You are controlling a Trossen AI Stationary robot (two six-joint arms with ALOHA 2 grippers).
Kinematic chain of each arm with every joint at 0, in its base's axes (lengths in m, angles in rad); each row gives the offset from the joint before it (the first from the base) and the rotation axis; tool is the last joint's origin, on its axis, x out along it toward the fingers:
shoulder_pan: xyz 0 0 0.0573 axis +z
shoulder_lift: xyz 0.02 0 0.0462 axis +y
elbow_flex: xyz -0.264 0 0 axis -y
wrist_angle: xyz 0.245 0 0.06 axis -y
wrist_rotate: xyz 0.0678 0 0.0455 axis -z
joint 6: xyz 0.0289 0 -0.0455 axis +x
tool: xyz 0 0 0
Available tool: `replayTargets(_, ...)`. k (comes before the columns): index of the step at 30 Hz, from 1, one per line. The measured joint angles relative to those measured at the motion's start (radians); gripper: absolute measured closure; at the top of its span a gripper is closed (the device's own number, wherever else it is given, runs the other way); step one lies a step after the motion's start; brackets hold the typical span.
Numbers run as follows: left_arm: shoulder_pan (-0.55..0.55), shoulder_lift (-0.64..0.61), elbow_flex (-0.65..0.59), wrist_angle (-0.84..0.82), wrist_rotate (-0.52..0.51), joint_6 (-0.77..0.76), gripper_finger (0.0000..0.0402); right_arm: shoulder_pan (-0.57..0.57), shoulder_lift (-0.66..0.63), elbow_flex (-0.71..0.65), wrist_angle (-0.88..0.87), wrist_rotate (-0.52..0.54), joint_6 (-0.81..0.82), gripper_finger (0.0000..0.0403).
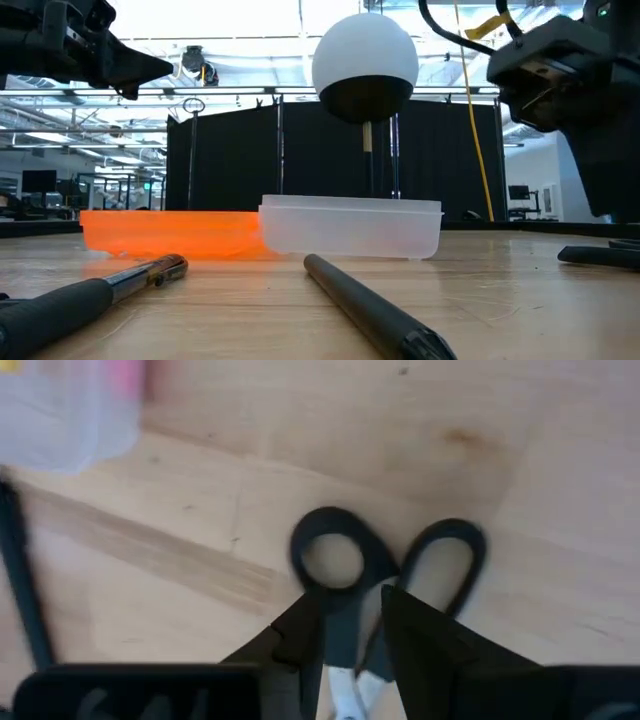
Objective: Pick & place school supplies into a supply box
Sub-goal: Put the scissors into the supply box
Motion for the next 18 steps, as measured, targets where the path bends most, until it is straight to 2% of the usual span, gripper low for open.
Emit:
replayTargets(12,0.000,0.000,0.000,-0.006,0.000,-0.002,0.0380,0.000,0.051,0.000,-0.030,-0.006,0.021,0.0307)
replayTargets(18,0.000,0.000,0.000,-0.005,0.000,-0.002,0.0380,-0.017,0.096,0.003,-0.028,-0.021,-0.049,0.0307)
